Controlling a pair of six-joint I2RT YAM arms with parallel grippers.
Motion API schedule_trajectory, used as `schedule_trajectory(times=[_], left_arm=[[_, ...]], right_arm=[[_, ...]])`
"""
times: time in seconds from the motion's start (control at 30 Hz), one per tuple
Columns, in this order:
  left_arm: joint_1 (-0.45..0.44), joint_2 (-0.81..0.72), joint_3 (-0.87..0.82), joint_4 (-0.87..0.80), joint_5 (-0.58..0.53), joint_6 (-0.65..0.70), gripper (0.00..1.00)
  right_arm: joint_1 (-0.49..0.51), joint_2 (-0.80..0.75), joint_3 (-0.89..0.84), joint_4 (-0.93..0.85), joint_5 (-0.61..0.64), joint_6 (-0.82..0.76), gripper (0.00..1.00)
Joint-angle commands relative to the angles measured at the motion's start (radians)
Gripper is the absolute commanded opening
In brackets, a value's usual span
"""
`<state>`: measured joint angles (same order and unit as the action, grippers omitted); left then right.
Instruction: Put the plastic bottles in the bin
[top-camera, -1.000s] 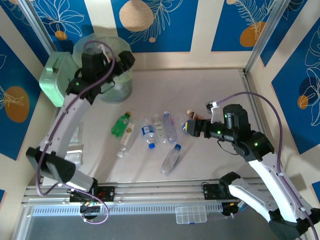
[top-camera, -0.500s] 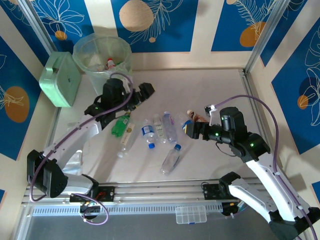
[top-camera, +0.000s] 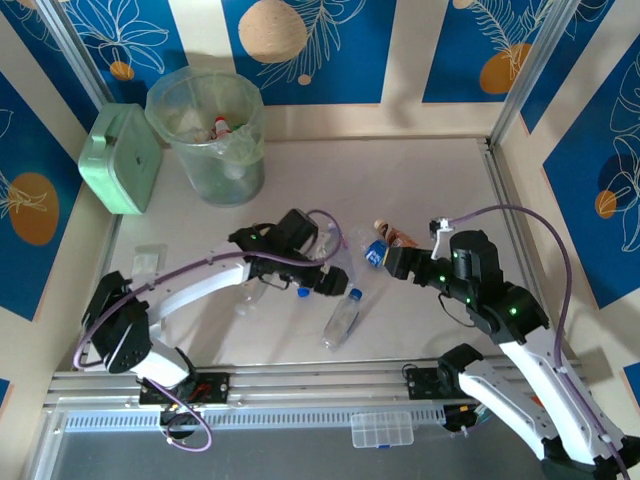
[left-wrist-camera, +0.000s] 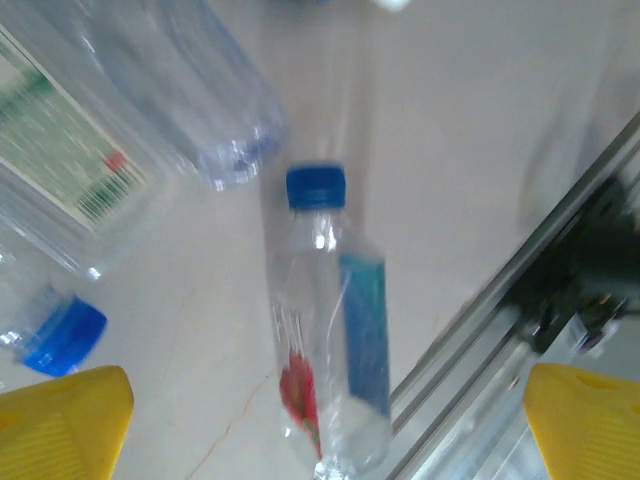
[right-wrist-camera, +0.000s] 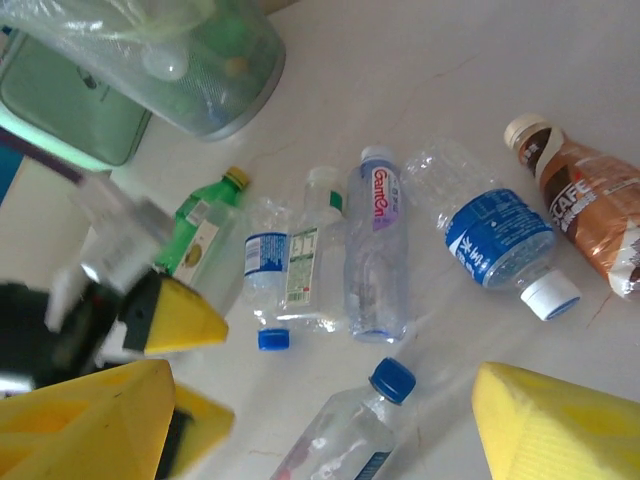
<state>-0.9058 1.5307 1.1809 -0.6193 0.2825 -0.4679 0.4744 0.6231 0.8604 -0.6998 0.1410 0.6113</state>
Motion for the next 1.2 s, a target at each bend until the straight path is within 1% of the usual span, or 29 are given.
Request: schedule_trajectory(times=[0.0,0.07,0.1,0.23,0.37,0.57,0.8,0.87,1.0,1.1,1.17], left_arm=[[-0.092,0.056,0.084,-0.167,-0.133,0.117,1.00],[-0.138,0.111,0.130,-0.212,-0.175,0.120,1.00],[-0.153,0.132,0.146,-0.225,-0.179,0.124,1.00],[-0.198,0.229,0.220,-0.275,-0.201,0.144,1.00],[-0.205,0.304,0.284,-0.303,-0.181,0.148,1.00],[-0.216,0.400,0.347,-0.328,-0.199,0.152,1.00],[-0.222,0.456,0.351,-0.342,-0.248,0.180,1.00],[-0.226,0.457,0.332,-0.342,-0.282,0.190,1.00],[-0.228,0.436,0.279,-0.328,-0.310,0.201,0.99],[-0.228,0.405,0.236,-0.309,-0.312,0.218,0.93],[-0.228,0.390,0.213,-0.299,-0.315,0.228,0.87]], right_arm=[[-0.006,-0.027,-0.009,0.016,0.085,0.032,0.79],[-0.011,-0.042,-0.014,0.004,0.120,0.036,0.79],[-0.014,-0.049,-0.016,0.004,0.126,0.033,0.79],[-0.026,-0.072,-0.035,0.010,0.120,0.018,0.79],[-0.033,-0.088,-0.037,0.003,0.112,0.017,0.79],[-0.039,-0.120,-0.035,-0.010,0.116,-0.005,0.79],[-0.050,-0.126,-0.040,-0.024,0.107,-0.019,0.79],[-0.053,-0.129,-0.040,-0.027,0.103,-0.020,0.79],[-0.057,-0.138,-0.044,-0.031,0.100,-0.027,0.79],[-0.062,-0.144,-0.050,-0.030,0.100,-0.030,0.79],[-0.065,-0.146,-0.053,-0.030,0.097,-0.030,0.79]])
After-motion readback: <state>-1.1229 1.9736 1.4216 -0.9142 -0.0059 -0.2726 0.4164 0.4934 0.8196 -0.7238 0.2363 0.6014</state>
